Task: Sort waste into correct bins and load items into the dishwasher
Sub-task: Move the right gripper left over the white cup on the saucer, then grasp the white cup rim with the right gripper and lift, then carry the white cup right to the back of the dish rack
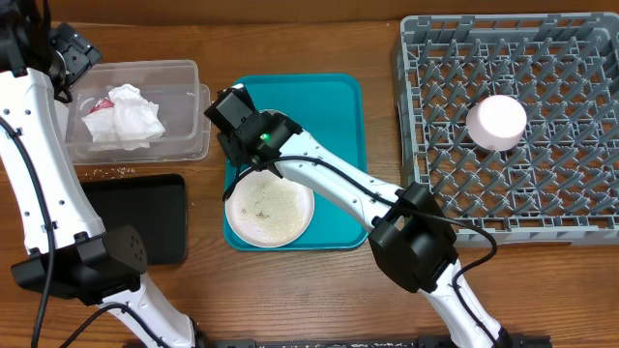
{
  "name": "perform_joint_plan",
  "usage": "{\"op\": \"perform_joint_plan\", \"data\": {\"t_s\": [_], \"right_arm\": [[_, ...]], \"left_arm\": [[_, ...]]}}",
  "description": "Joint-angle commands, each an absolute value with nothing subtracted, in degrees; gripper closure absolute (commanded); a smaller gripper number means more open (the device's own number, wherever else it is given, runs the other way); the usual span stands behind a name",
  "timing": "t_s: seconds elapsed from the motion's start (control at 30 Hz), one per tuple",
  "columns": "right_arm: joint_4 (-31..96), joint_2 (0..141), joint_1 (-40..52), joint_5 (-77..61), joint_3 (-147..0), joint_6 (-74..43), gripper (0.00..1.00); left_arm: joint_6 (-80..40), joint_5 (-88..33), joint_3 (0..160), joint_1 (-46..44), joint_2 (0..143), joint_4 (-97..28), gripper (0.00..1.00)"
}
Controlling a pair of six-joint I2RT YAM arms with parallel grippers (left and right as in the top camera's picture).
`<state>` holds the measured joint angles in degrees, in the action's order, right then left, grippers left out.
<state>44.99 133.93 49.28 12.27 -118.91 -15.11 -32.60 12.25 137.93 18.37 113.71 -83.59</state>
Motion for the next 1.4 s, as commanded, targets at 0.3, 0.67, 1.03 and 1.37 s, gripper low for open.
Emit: {"op": "perform_joint_plan", "data": {"t_s": [0.3, 0.67, 1.03, 1.37], "right_arm": [[45.3, 136.51, 49.5, 12.43, -119.52, -14.81, 0.59], [48.23, 136.2, 49.19, 12.84, -124.6, -15.11, 0.94], [60.01, 135.5, 46.06, 13.06, -137.88, -15.27, 0.96], [80.27, 133.49, 32.1, 9.98, -158.3, -15.25, 0.96]], "left_arm": [[-31.92, 12.38, 137.84, 17.98, 114.1, -83.59, 0.0], [-31.92, 12.38, 137.84, 17.98, 114.1, -83.59, 0.0], [-31.92, 12.38, 137.84, 17.98, 114.1, -83.59, 0.0], [-31.92, 12.38, 137.84, 17.98, 114.1, -83.59, 0.0]]}}
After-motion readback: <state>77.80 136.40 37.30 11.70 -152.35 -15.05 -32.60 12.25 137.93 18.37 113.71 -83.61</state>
